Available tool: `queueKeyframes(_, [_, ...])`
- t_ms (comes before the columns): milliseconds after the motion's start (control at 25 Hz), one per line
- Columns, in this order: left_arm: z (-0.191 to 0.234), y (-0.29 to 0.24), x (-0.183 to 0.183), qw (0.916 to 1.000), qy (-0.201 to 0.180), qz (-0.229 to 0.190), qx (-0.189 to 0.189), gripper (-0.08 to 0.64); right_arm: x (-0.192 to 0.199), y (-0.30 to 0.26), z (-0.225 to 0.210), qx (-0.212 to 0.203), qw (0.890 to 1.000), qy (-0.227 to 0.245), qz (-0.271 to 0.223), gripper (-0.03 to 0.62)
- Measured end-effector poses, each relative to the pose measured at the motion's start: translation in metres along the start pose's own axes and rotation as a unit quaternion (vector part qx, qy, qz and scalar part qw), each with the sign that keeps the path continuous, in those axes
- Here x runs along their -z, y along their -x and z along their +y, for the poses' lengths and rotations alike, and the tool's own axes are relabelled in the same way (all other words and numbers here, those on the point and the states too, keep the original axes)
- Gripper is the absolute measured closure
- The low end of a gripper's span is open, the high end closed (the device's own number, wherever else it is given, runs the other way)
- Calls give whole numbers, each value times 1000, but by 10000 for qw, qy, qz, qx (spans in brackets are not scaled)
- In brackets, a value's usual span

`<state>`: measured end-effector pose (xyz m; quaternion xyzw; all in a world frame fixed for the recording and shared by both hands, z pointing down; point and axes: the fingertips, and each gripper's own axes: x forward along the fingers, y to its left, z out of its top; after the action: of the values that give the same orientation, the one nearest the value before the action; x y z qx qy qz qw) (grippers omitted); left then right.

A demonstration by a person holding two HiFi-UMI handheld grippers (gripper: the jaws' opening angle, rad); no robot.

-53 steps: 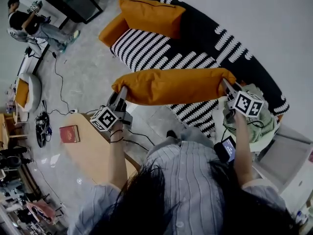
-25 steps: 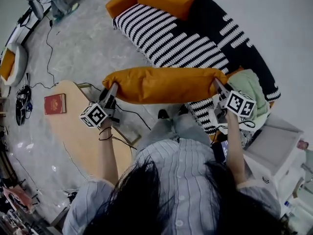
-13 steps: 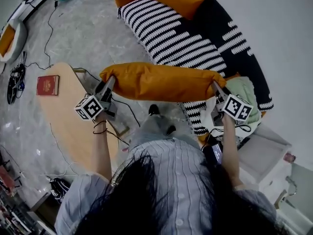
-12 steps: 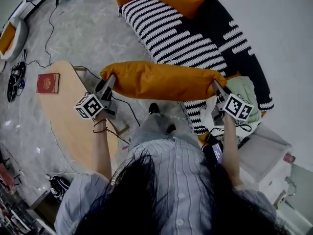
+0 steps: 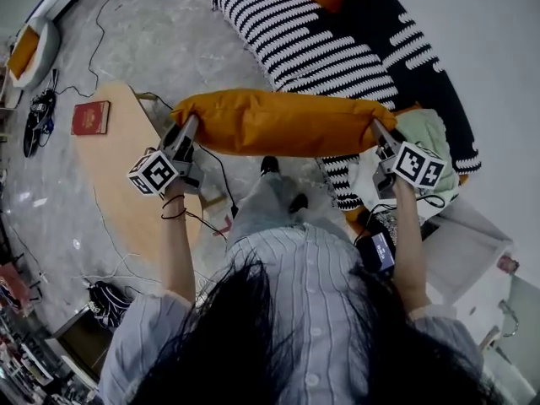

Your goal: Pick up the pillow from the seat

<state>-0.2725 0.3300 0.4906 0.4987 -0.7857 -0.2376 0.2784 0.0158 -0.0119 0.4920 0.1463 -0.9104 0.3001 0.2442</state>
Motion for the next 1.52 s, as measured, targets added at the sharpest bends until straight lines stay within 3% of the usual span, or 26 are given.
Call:
queueKeyframes(760, [-64,142,85,9982,-83,-274,-529,405,88,90,1,-516,9982,227,197,499])
queueKeyframes(1000, [-78,166,116,9981,86,-205,-568,405,107,104,-6,-607,9972,334,287,499])
queueKeyframes(1320, [-76,185,114,9969,-3,-281,-736,405,106,108,5,-714,9958,502,283,499])
queueKeyframes(1520, [-79,177,110,9978,-2,-261,-615,405,103,111,4,-658,9963,524,178,498])
